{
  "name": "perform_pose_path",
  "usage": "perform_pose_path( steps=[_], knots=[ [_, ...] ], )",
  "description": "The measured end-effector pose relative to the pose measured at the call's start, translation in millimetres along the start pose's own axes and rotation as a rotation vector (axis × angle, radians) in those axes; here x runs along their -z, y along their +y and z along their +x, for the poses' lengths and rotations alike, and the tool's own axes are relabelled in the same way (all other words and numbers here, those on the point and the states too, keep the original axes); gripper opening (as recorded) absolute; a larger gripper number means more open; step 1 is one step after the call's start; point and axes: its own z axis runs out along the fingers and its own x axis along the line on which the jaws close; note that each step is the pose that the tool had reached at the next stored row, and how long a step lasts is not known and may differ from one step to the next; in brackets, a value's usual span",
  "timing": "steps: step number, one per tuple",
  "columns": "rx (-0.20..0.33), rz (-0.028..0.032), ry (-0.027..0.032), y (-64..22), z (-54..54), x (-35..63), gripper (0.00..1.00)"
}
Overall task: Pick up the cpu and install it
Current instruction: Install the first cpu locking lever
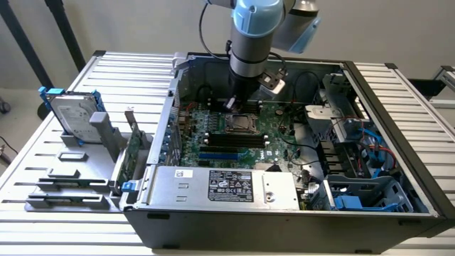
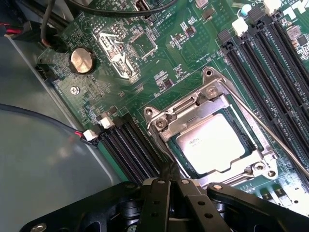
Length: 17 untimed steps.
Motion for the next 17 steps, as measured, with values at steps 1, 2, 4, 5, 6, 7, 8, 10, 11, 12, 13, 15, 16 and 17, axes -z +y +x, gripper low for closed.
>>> perform_pose_path(
  steps=[1,2,4,5,6,7,8,10,11,12,13,15,16,17],
  knots=[
    [0.001,0.0001,-0.0001,0.5,0.3,-0.3,0.11],
    [0.001,0.0003,-0.0003,1.0,0.6,-0.5,0.11],
    [0.003,0.0005,-0.0007,2.3,1.4,-0.9,0.11],
    [0.004,0.0007,-0.0008,3.0,1.9,-1.0,0.11],
    [0.005,0.0009,-0.0008,3.7,2.4,-1.1,0.11],
    [0.005,0.0010,-0.0010,4.4,2.8,-1.1,0.11],
    [0.006,0.0012,-0.0010,5.2,3.4,-1.2,0.11],
    [0.007,0.0015,-0.0012,6.6,4.4,-1.2,0.11],
    [0.008,0.0016,-0.0013,7.3,4.9,-1.3,0.11],
    [0.009,0.0018,-0.0015,8.0,5.4,-1.2,0.11],
    [0.009,0.0019,-0.0016,8.6,5.8,-1.2,0.11],
    [0.010,0.0022,-0.0017,9.9,6.8,-1.3,0.11],
    [0.011,0.0022,-0.0018,10.6,7.3,-1.3,0.11],
    [0.011,0.0024,-0.0019,11.4,7.9,-1.3,0.11]
  ],
)
